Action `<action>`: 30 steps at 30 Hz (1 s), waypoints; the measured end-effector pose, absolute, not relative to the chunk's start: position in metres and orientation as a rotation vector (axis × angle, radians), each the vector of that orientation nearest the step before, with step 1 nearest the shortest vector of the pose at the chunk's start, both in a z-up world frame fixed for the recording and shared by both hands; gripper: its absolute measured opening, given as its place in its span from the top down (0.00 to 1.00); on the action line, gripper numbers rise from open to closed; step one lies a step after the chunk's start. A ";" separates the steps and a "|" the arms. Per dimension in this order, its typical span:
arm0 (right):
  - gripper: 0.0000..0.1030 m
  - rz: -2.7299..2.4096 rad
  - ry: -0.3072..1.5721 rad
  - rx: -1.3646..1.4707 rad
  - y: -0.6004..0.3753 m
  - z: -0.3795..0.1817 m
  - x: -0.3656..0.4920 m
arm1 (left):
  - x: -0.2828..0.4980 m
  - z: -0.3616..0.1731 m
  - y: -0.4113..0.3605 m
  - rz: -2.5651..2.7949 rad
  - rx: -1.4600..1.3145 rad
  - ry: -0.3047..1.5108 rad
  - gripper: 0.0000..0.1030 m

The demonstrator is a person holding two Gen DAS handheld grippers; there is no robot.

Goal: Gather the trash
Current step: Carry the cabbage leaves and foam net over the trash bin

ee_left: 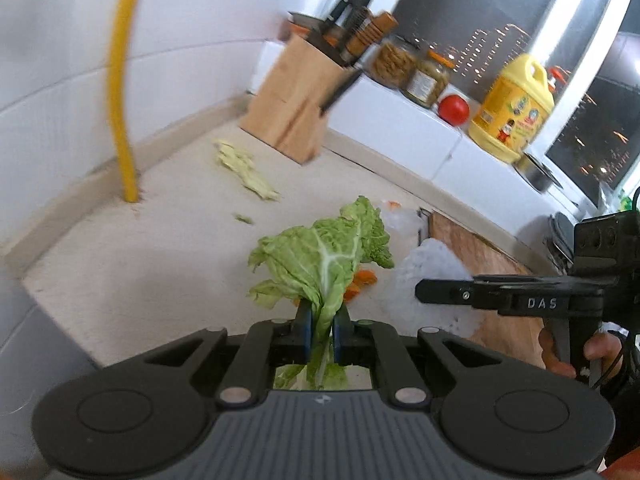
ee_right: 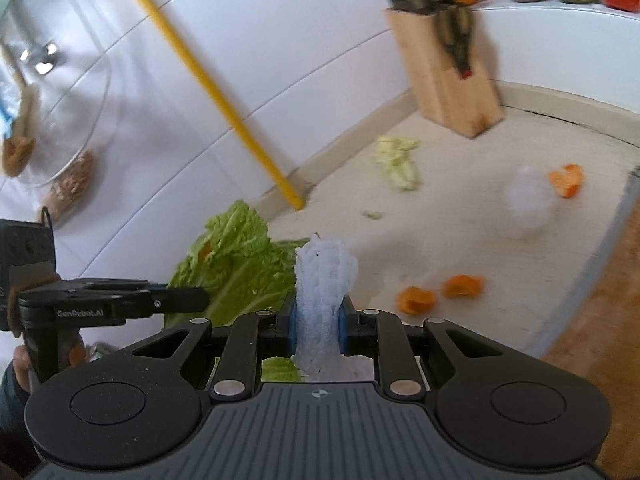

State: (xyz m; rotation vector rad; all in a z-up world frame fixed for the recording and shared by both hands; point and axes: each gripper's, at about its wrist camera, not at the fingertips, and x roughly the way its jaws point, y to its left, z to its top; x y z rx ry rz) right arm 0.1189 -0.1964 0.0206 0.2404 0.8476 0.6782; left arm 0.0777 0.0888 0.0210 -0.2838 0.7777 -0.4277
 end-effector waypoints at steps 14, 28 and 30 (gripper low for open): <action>0.76 0.893 0.919 0.145 -0.093 0.006 0.101 | 0.017 0.020 0.156 -0.225 -0.322 0.751 0.93; 0.76 1.051 0.970 0.045 0.001 -0.014 0.077 | -0.034 0.001 0.203 -0.043 -0.356 0.772 0.93; 0.76 1.054 0.984 0.038 0.010 -0.019 0.076 | -0.037 -0.004 0.205 -0.022 -0.345 0.780 0.93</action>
